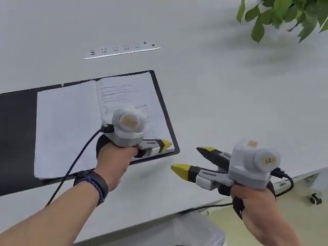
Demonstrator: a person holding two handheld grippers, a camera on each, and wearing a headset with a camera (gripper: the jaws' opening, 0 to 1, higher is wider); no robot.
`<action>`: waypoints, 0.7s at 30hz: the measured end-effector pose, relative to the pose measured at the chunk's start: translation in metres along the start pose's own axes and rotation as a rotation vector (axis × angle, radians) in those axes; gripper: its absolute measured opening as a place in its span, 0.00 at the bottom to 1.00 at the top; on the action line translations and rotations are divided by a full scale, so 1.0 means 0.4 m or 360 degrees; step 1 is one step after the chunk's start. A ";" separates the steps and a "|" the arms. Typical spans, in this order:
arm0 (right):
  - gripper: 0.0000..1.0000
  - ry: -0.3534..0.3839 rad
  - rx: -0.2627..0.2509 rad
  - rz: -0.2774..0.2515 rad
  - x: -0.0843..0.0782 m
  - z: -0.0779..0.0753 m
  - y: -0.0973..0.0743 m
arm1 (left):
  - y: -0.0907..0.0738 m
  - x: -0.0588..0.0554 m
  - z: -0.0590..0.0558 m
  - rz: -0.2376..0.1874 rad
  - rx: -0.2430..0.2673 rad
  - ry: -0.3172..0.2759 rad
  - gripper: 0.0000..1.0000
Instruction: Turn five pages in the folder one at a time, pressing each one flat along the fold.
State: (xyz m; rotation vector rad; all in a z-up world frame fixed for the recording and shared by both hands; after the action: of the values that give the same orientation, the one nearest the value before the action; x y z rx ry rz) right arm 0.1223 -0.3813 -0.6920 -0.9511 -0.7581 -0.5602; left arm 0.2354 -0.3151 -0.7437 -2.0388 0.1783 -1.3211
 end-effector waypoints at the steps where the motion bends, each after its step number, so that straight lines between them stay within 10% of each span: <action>1: 0.63 0.0000 -0.0001 0.0002 0.001 -0.001 0.000 | 0.004 -0.003 0.001 0.0006 0.0007 0.0003 0.62; 21: 0.60 0.0005 0.0013 0.0028 0.002 -0.002 0.028 | 0.007 -0.038 0.027 0.0066 0.0107 0.0172 0.58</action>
State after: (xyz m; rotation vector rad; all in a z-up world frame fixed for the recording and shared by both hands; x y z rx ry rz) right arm 0.1310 -0.3768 -0.6974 -0.9485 -0.7480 -0.5425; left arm 0.2381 -0.3053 -0.7595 -1.8996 0.2206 -1.3941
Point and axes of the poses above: the centre of the closed fingertips' face, and the gripper's own axes: y roughly forward along the fingers, z roughly to its left, x roughly out of its top, the point moved 3 cm from there along -y, roughly backward along the fingers, and after that the axes turned 6 degrees about -x, right-handed, at the moved point
